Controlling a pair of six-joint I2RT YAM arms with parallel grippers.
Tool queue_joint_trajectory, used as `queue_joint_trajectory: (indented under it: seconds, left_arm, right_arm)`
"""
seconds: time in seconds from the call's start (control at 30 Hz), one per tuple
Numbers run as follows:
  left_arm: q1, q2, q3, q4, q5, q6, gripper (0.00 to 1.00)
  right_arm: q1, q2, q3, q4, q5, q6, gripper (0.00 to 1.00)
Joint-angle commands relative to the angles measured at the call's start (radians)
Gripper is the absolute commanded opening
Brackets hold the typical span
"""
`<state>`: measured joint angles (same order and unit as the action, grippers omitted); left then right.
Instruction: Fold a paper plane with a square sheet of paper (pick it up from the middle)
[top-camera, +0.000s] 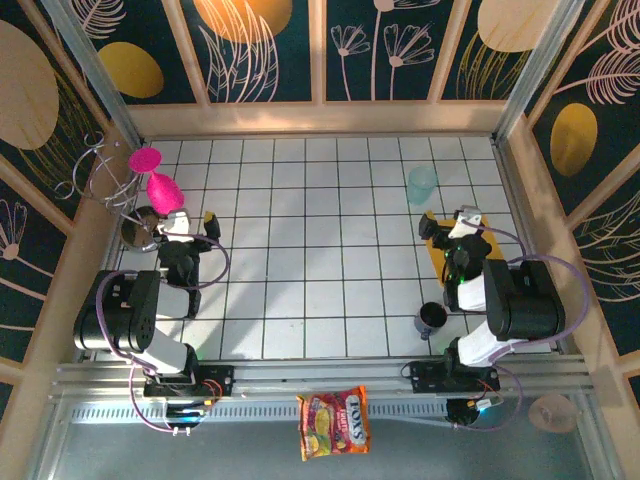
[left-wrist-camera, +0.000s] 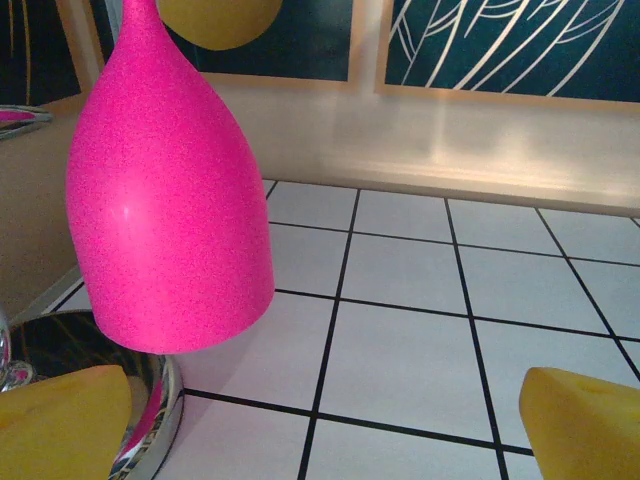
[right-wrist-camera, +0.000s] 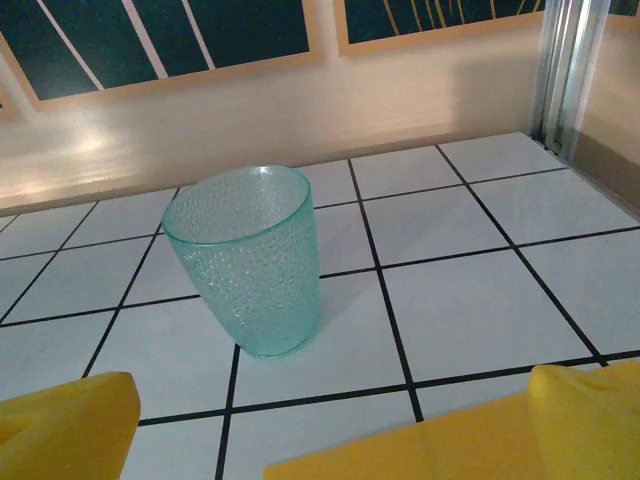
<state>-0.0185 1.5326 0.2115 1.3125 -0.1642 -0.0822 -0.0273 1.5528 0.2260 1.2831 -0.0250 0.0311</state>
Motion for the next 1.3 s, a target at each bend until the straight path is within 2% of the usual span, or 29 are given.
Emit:
queue_joint_trajectory:
  seconds: [0.0, 0.77, 0.93, 1.0, 1.07, 1.17, 1.27]
  left_arm:
    - [0.005, 0.003, 0.013, 0.016, 0.016, 0.005, 0.99]
    - [0.005, 0.001, 0.012, 0.018, 0.021, 0.009, 0.99]
    - [0.005, -0.025, -0.053, 0.118, 0.002, -0.002, 0.99]
    - [0.005, -0.075, -0.086, 0.139, -0.006, -0.002, 0.99]
    - [0.005, -0.158, -0.097, 0.073, -0.012, -0.008, 0.99]
    - [0.005, -0.309, -0.064, -0.155, -0.020, -0.066, 0.99]
    - [0.003, -0.436, -0.034, -0.331, 0.029, -0.124, 0.99]
  right_arm:
    - [-0.009, 0.008, 0.000, 0.029, -0.004, -0.019, 0.99]
    - [-0.009, 0.008, 0.000, 0.029, -0.006, -0.019, 0.99]
    - [-0.008, -0.040, -0.020, 0.031, 0.001, -0.018, 0.99]
    - [-0.004, -0.109, -0.012, -0.041, 0.023, -0.017, 0.99]
    - [-0.002, -0.183, 0.016, -0.153, 0.058, -0.008, 0.99]
    - [0.000, -0.286, 0.088, -0.362, 0.118, 0.061, 0.99]
    - [0.001, -0.355, 0.167, -0.604, 0.119, 0.177, 0.99]
